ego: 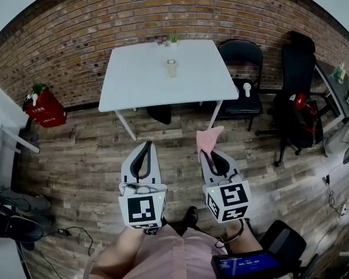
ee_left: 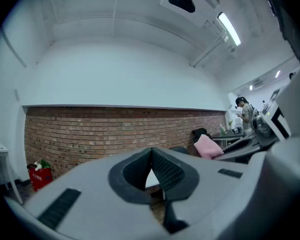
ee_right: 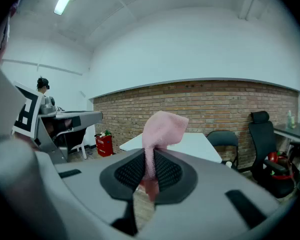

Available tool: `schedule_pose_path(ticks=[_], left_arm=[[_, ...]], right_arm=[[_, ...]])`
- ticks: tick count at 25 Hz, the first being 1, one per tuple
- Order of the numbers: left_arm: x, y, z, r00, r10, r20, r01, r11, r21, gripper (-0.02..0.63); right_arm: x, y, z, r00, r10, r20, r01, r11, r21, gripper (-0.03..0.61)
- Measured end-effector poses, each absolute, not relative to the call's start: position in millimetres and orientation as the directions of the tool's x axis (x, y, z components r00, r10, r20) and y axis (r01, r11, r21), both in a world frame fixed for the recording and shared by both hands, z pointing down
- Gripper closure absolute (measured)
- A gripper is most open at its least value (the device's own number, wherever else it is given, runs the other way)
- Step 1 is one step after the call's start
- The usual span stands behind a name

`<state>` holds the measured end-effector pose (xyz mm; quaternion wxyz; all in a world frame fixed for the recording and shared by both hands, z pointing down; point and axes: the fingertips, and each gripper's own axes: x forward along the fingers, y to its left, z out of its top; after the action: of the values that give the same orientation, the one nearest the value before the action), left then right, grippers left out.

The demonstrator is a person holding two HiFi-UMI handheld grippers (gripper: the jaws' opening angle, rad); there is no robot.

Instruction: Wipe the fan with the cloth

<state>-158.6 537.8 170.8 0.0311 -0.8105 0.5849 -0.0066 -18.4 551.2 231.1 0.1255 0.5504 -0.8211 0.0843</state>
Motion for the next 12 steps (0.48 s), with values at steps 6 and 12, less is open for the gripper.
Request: schedule_pose_path(ticks=[6, 12], left_arm=[[-155.7, 540.4, 173.4, 0.318, -0.948, -0.019, -0.946, -0.316, -0.072, 0.606], [-151.5, 540.7, 172.0, 0.318, -0.948, -0.022, -0.946, -0.315, -0.072, 0.606]], right_arm=[[-16.2, 552.5, 232.0, -0.364, -0.883, 0.297, -0.925, 0.381, -0.003, 0.538], [-12.4, 552.6, 231.9, -0.364, -0.884, 0.294, -0.925, 0.379, -0.008, 0.538]])
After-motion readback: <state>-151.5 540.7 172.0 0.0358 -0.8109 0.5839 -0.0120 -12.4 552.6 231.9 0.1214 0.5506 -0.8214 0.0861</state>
